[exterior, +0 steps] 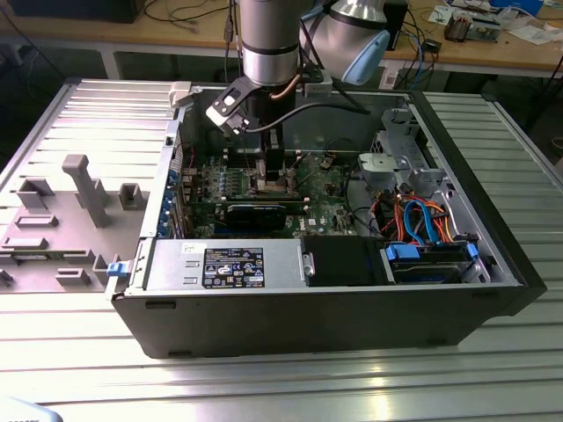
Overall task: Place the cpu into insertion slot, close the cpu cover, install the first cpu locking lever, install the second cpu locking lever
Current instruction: 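Place the cpu into insertion slot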
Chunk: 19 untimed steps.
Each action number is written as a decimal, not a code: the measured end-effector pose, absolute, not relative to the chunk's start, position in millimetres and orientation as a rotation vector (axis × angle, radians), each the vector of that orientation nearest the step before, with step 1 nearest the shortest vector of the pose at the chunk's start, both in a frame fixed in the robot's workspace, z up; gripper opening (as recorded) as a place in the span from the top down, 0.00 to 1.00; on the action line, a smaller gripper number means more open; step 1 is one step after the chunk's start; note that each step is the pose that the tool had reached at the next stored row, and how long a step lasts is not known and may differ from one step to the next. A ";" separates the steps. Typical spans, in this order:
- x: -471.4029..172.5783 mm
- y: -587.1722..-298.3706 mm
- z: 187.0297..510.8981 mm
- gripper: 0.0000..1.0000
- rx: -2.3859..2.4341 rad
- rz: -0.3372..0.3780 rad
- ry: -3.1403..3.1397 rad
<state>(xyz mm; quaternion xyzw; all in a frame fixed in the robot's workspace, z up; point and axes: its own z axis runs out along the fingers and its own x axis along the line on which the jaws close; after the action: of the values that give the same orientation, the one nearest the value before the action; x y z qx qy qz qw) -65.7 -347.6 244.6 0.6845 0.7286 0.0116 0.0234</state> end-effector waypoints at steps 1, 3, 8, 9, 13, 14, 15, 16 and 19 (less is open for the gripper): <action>-65.7 -347.6 244.3 0.45 2.119 0.036 2.255; -65.8 -347.6 244.0 0.45 2.119 0.036 2.255; -65.8 -347.6 242.8 0.45 2.119 0.036 2.255; -65.7 -347.6 242.6 0.45 2.119 0.036 2.255; -65.8 -347.6 241.8 0.45 2.119 0.036 2.255; -65.7 -347.6 241.6 0.45 2.119 0.036 2.255; -65.8 -347.6 241.5 0.45 2.119 0.036 2.255; -65.8 -347.6 241.3 0.45 2.119 0.036 2.255; -65.8 -347.6 240.6 0.45 2.119 0.036 2.255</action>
<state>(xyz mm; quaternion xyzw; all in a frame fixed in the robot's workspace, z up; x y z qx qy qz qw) -65.8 -347.6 240.6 0.6845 0.7286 0.0115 0.0234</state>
